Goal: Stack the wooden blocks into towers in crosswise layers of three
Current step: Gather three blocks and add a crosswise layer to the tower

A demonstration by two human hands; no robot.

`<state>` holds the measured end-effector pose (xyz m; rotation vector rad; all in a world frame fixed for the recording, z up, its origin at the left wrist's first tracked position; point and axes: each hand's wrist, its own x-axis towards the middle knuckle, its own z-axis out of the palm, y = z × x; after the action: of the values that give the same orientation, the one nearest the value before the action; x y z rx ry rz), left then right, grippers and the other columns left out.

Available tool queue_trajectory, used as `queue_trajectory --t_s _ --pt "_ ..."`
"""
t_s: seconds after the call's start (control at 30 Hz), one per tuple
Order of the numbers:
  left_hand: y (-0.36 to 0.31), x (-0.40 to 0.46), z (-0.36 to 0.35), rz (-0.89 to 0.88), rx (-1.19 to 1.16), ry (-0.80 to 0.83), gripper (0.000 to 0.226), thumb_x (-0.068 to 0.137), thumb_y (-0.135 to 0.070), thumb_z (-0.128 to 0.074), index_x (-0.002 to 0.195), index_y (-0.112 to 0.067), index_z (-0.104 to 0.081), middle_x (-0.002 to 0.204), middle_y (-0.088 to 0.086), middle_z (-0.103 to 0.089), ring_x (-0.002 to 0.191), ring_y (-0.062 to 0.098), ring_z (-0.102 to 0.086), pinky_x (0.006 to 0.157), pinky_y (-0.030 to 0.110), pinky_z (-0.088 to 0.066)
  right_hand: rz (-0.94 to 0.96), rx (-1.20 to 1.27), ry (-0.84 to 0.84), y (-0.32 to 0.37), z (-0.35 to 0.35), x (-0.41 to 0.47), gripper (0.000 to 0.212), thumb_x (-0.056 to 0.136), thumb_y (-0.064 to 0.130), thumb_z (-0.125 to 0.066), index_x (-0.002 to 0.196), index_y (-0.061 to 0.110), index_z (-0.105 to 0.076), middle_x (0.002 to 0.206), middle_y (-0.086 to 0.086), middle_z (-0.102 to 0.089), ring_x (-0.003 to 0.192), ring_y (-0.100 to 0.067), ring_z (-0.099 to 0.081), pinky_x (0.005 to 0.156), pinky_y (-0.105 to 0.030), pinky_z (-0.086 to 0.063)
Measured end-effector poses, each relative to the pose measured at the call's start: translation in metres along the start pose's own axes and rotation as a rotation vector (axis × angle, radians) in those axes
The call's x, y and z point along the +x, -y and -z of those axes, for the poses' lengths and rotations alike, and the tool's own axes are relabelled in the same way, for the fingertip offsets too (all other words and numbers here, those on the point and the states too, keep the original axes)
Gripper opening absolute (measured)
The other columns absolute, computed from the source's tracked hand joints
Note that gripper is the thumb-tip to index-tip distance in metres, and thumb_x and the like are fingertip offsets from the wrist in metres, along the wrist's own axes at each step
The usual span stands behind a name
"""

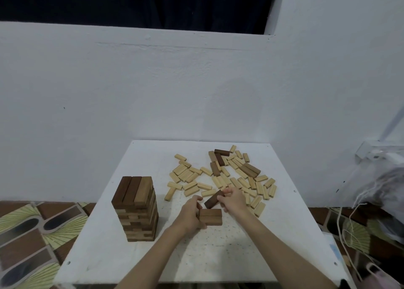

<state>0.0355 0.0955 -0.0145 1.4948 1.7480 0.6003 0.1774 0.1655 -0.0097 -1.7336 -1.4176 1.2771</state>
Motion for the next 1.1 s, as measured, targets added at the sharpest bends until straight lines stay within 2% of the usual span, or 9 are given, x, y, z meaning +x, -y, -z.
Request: queue_trajectory --t_s 0.17,0.23,0.33,0.5,0.6,0.7,0.77,0.87,1.1 --pt "-0.001 -0.001 -0.001 -0.002 0.042 -0.018 0.077 0.071 -0.006 -0.077 0.135 -0.010 -0.035 0.127 0.006 -0.038 0.107 0.014 -0.042 0.081 0.014 -0.037 0.026 -0.204 -0.012 -0.002 -0.004 -0.010 0.021 0.082 0.018 -0.069 0.097 0.016 -0.054 0.097 -0.005 -0.063 0.091 -0.023 -0.064 0.076 -0.036 -0.055" --pt "-0.001 0.001 0.000 0.004 0.054 -0.011 0.075 0.071 -0.008 -0.078 0.134 -0.008 -0.037 0.132 0.007 -0.034 0.117 0.017 -0.041 0.081 0.011 -0.032 0.037 -0.243 -0.006 0.000 -0.005 -0.013 0.014 0.083 0.016 -0.067 0.086 0.016 -0.053 0.089 -0.001 -0.059 0.095 -0.025 -0.064 0.083 -0.039 -0.055" --pt "0.000 0.002 0.002 0.014 0.050 0.005 0.075 0.072 -0.009 -0.078 0.135 -0.008 -0.037 0.134 0.007 -0.033 0.122 0.018 -0.039 0.078 0.008 -0.031 0.046 -0.294 0.019 0.003 -0.003 -0.015 0.008 0.087 0.013 -0.062 0.091 0.013 -0.056 0.092 -0.001 -0.055 0.099 -0.024 -0.061 0.082 -0.035 -0.053" --pt "0.001 -0.001 0.007 -0.004 0.043 -0.006 0.083 0.066 -0.007 -0.081 0.136 -0.013 -0.036 0.137 0.003 -0.037 0.121 0.020 -0.043 0.094 0.023 -0.038 0.048 -0.331 0.057 -0.002 0.001 -0.019 0.034 0.086 0.007 -0.058 0.120 0.010 -0.052 0.108 -0.005 -0.055 0.100 -0.023 -0.059 0.081 -0.033 -0.051" --pt "0.000 0.000 0.008 -0.023 -0.009 0.026 0.085 0.068 0.000 -0.077 0.139 -0.017 -0.034 0.137 0.003 -0.041 0.113 0.022 -0.049 0.083 0.022 -0.047 0.069 -0.349 0.082 -0.007 0.001 -0.021 0.041 0.086 0.006 -0.059 0.124 0.015 -0.050 0.103 0.000 -0.055 0.100 -0.020 -0.057 0.083 -0.034 -0.055" --pt "-0.004 0.001 0.006 -0.048 -0.035 0.063 0.087 0.069 0.008 -0.073 0.141 -0.015 -0.030 0.131 0.000 -0.041 0.106 0.012 -0.045 0.064 0.009 -0.046 0.130 -0.311 0.176 -0.007 0.002 -0.023 0.058 0.081 0.002 -0.066 0.134 0.014 -0.045 0.130 -0.006 -0.049 0.111 -0.018 -0.049 0.090 -0.033 -0.052" --pt "-0.004 0.002 0.005 -0.042 -0.050 0.070 0.086 0.071 0.010 -0.069 0.142 -0.015 -0.029 0.124 0.000 -0.044 0.101 0.013 -0.049 0.059 0.010 -0.046 0.151 -0.321 0.253 -0.004 0.003 -0.025 0.080 0.072 -0.001 -0.075 0.141 0.013 -0.037 0.141 -0.006 -0.041 0.125 -0.022 -0.044 0.093 -0.033 -0.050" --pt "-0.002 0.003 0.003 -0.053 -0.038 0.056 0.083 0.073 0.008 -0.068 0.142 -0.016 -0.029 0.128 0.002 -0.046 0.100 0.015 -0.051 0.065 0.015 -0.046 0.169 -0.364 0.309 0.000 0.006 -0.028 0.101 0.065 -0.005 -0.080 0.148 0.015 -0.027 0.148 -0.003 -0.034 0.133 -0.023 -0.037 0.093 -0.030 -0.048" --pt "-0.001 0.005 0.004 -0.073 0.004 0.010 0.086 0.070 0.003 -0.073 0.142 -0.016 -0.030 0.139 0.003 -0.044 0.108 0.010 -0.044 0.079 0.017 -0.042 0.198 -0.332 0.307 -0.002 0.008 -0.027 0.096 0.069 -0.003 -0.077 0.148 0.017 -0.026 0.145 -0.004 -0.039 0.127 -0.022 -0.042 0.077 -0.023 -0.049"
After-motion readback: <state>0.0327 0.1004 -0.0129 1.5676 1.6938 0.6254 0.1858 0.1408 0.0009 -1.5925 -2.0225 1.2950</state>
